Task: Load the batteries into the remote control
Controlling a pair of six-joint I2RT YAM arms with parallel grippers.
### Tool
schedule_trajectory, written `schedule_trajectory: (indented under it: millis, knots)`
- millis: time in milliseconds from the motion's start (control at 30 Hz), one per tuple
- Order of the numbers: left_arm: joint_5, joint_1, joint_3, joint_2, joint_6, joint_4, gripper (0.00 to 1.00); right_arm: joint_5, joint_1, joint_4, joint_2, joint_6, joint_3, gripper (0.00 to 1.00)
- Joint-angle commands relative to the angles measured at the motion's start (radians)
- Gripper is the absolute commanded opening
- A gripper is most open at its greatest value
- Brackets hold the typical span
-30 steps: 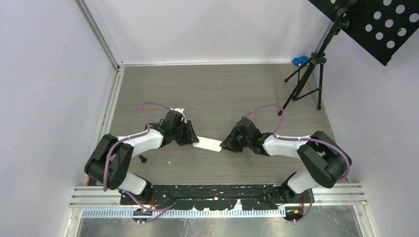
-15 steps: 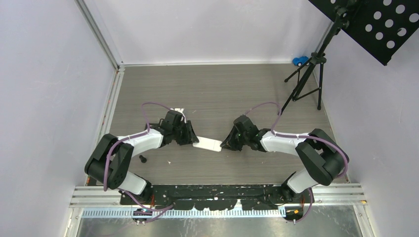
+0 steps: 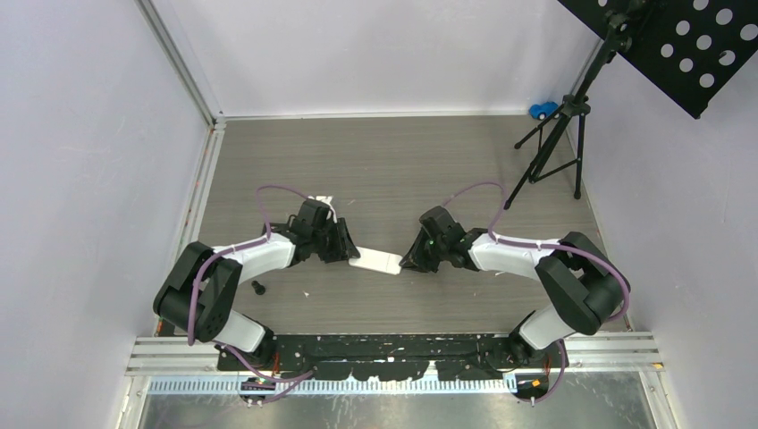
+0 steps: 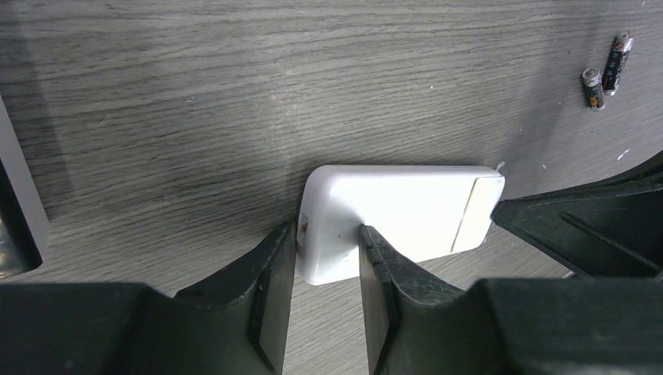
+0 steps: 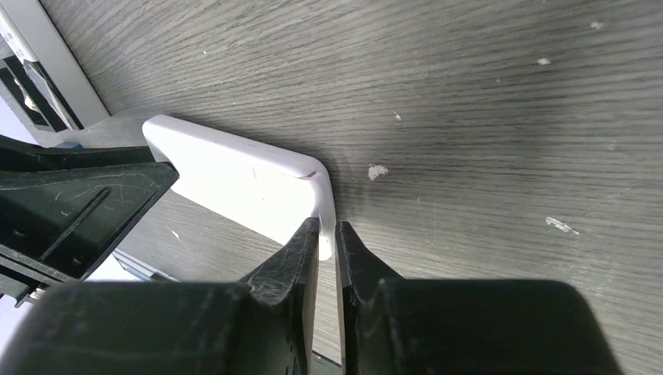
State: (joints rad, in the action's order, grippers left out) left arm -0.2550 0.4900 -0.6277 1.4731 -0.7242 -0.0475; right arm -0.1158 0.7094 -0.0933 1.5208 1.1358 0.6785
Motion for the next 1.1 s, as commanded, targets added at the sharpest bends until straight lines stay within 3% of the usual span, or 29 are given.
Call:
schedule_trajectory:
  millis: [0,267,867,1067]
  knots:
    - [-0.025,0.007,0.025,0.023,0.009,0.016,0.35,0.052,0.010,-0.063,0.010,-0.066,0.037,0.17]
    - [-0.060,0.007,0.051,0.033,-0.018,0.042,0.31,0.016,0.018,-0.051,0.033,-0.059,0.053,0.14]
    - [-0.134,0.019,0.129,0.107,-0.118,0.215,0.26,-0.054,0.039,0.182,0.135,0.045,0.086,0.13]
    - [-0.103,0.016,0.117,0.083,-0.085,0.144,0.33,0.046,0.039,0.163,0.016,-0.048,0.065,0.16]
